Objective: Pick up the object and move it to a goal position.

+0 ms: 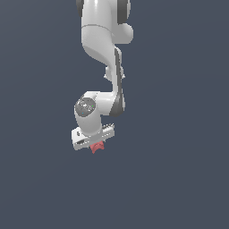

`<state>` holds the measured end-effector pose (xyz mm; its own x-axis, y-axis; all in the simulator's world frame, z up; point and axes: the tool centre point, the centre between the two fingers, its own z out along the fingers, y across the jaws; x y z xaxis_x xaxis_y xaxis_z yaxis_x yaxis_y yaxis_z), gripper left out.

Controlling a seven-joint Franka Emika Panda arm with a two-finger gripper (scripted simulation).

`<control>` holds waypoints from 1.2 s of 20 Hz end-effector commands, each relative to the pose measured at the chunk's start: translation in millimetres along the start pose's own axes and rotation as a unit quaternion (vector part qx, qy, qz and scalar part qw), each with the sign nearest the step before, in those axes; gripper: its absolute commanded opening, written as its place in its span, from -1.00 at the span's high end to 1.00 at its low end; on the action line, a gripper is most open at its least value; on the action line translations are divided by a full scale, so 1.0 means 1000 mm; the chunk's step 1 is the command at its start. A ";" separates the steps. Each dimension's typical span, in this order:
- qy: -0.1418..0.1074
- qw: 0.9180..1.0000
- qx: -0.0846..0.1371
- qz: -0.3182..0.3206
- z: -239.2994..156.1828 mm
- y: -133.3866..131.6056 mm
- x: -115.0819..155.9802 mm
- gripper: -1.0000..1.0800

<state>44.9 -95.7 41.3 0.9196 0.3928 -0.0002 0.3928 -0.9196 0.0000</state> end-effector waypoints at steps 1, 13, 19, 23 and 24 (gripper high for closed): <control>0.000 1.000 0.000 0.000 -0.001 -0.001 0.000 1.00; 0.000 1.000 0.000 0.000 -0.055 -0.055 0.020 1.00; 0.000 1.000 -0.001 0.000 -0.107 -0.108 0.039 1.00; 0.000 1.000 -0.001 0.000 -0.143 -0.143 0.053 1.00; 0.000 1.000 -0.001 0.000 -0.151 -0.152 0.056 1.00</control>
<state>38.2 51.7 179.3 0.9190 0.3941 -0.0001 0.3941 -0.9190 0.0014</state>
